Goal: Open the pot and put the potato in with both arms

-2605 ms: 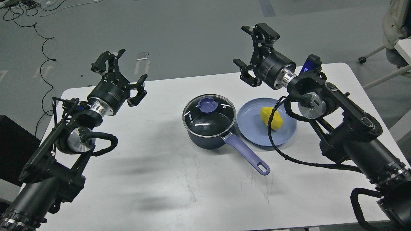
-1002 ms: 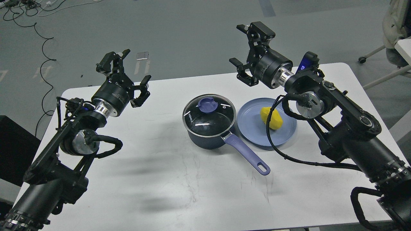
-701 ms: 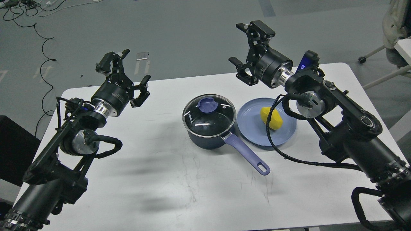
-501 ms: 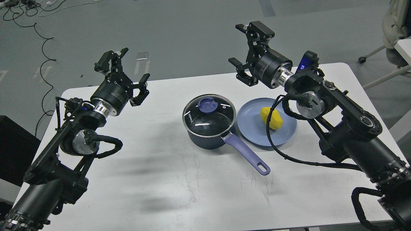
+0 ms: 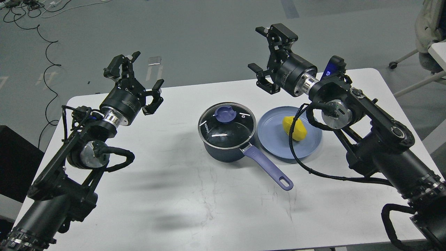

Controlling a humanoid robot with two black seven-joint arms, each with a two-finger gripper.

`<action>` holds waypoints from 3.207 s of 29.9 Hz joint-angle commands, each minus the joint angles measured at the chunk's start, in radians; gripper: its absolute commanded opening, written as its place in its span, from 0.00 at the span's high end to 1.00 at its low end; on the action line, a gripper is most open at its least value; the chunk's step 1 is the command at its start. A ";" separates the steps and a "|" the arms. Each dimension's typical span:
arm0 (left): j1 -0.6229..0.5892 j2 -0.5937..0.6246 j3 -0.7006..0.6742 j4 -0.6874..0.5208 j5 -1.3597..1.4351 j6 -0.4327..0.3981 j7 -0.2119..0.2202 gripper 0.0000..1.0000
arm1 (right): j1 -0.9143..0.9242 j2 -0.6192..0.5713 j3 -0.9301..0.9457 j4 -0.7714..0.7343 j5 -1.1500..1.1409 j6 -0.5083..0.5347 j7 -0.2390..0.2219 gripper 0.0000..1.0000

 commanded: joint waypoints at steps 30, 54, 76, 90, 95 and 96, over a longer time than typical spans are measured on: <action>-0.036 0.100 0.035 -0.012 0.217 0.006 -0.137 0.02 | -0.007 -0.018 0.009 0.032 0.013 0.000 -0.001 0.00; -0.265 0.163 0.499 -0.117 1.554 0.213 -0.212 0.02 | -0.074 -0.230 0.172 -0.087 0.231 0.009 -0.040 0.00; -0.311 -0.036 0.575 0.038 1.816 0.232 -0.196 0.03 | -0.132 -0.345 0.183 -0.123 0.332 0.008 -0.034 0.00; -0.302 -0.059 0.637 0.173 1.816 0.279 -0.196 0.02 | -0.132 -0.344 0.176 -0.120 0.332 0.000 -0.034 0.00; -0.297 -0.093 0.646 0.175 1.816 0.282 -0.196 0.02 | -0.132 -0.344 0.178 -0.120 0.332 -0.005 -0.029 0.00; -0.296 -0.093 0.647 0.175 1.816 0.284 -0.196 0.02 | -0.134 -0.344 0.181 -0.120 0.332 -0.005 -0.029 0.00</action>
